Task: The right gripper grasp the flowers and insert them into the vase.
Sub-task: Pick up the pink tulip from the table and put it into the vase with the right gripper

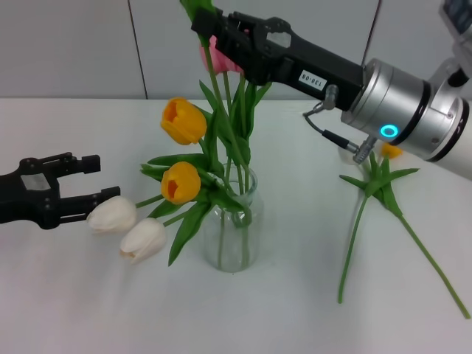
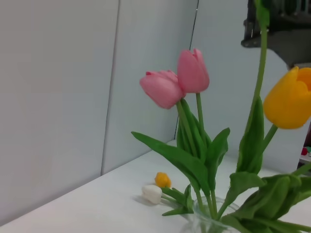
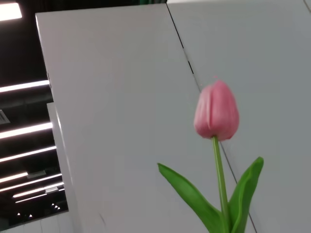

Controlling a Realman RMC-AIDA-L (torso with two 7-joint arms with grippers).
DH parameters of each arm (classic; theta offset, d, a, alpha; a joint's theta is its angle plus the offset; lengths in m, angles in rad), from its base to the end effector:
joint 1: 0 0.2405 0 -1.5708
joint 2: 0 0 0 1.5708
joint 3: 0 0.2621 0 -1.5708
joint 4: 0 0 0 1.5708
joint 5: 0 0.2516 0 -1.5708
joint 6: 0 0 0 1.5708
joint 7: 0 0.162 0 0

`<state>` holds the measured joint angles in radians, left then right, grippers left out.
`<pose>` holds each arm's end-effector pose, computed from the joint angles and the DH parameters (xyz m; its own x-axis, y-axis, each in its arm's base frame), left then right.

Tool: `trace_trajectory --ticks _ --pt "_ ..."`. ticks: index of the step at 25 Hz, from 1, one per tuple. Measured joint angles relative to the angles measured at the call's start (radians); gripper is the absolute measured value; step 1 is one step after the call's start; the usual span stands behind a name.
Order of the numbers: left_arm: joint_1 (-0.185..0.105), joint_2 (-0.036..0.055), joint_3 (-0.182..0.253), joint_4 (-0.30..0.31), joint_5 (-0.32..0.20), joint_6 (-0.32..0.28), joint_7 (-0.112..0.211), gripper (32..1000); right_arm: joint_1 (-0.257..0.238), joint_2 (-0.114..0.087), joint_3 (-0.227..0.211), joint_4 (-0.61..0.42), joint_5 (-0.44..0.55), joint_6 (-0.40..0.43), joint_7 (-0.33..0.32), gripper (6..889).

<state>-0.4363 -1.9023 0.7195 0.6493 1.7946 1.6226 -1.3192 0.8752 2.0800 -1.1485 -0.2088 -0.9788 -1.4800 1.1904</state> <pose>-0.3217 0.3670 0.0710 0.7984 0.2350 0.5544 0.4433 -0.8525 -0.2770 0.1197 0.4330 -0.0605 0.3980 -0.1997 -0.8954 -0.3862 -0.9218 0.0339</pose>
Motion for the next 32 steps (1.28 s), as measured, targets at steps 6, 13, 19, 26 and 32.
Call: trace_trajectory --ticks 6,13,19,26,32 --pt "0.001 -0.0013 0.0 -0.001 0.0 0.0 0.0 815 -0.012 0.0 -0.051 0.01 -0.003 0.046 -0.017 54" --pt "0.002 -0.0027 0.0 -0.002 0.0 0.0 0.0 815 -0.023 0.0 -0.102 0.022 -0.003 0.091 -0.039 53" --pt "0.005 -0.0029 0.0 -0.002 0.006 0.0 0.0 815 -0.054 0.0 -0.134 0.015 -0.003 0.132 -0.059 52" --pt "0.007 -0.0029 0.0 -0.002 0.01 -0.005 0.0 815 -0.062 0.0 -0.155 0.011 -0.003 0.159 -0.07 52" --pt "0.013 -0.0029 0.001 -0.002 0.011 -0.009 0.0 815 -0.09 0.0 -0.174 0.003 -0.004 0.172 -0.078 53"
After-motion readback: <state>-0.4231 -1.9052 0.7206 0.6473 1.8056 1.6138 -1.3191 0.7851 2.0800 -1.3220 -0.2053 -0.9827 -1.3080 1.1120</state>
